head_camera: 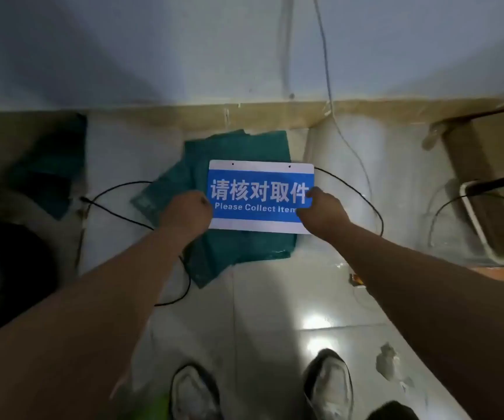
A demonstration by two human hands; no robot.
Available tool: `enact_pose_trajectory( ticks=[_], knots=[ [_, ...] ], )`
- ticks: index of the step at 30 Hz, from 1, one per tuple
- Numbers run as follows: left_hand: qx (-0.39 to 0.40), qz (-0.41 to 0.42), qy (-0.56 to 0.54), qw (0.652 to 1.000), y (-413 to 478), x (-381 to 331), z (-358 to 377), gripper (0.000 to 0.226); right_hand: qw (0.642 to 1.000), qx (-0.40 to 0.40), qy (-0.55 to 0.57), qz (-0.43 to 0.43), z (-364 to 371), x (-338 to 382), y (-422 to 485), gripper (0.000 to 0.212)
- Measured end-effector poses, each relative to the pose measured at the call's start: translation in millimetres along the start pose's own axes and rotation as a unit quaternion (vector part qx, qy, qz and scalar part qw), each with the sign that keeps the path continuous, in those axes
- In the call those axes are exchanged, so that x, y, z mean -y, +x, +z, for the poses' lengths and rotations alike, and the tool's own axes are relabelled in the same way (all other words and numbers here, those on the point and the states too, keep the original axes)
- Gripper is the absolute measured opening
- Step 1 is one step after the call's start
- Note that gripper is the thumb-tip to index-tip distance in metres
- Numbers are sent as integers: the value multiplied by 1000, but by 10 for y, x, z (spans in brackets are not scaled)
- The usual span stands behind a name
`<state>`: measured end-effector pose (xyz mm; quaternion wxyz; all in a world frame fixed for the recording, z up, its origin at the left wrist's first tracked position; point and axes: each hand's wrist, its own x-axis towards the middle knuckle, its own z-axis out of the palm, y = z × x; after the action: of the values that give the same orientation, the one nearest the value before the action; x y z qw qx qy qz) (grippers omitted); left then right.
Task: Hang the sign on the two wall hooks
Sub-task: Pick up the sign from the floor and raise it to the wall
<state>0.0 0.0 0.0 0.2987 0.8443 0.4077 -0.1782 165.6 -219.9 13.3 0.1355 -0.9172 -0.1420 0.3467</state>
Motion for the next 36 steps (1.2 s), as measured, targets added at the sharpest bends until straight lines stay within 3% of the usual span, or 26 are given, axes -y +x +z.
enact_pose_trajectory(
  ticks=[4, 7, 11, 15, 18, 26, 31, 36],
  knots=[
    [5, -15, -96, 995, 622, 186, 457, 22, 993, -71, -94, -12, 431, -198, 584, 55],
    [-17, -29, -70, 997, 913, 271, 740, 34, 965, -185, -187, -14, 596, -361, 920, 50],
    [-70, -62, -101, 991, 1081, 299, 995, 45, 954, -229, -192, 36, 773, -422, 1166, 56],
    [-88, -138, -229, 959, 1188, 330, 1093, 56, 964, -223, -101, 100, 830, -321, 1269, 65],
    [-67, -163, -344, 922, 1253, 393, 1115, 42, 966, -214, -24, 142, 824, -238, 1273, 70],
    [-87, -165, -475, 860, 988, 277, 926, 36, 949, -210, 215, 98, 644, -99, 1085, 53],
    [-157, -117, -483, 853, 352, -55, 201, 27, 939, -214, 263, 54, 83, 165, 513, 40],
    [-196, -78, -473, 855, -523, -542, -1003, 26, 929, -221, 296, 33, -932, 680, -445, 41]
  ],
)
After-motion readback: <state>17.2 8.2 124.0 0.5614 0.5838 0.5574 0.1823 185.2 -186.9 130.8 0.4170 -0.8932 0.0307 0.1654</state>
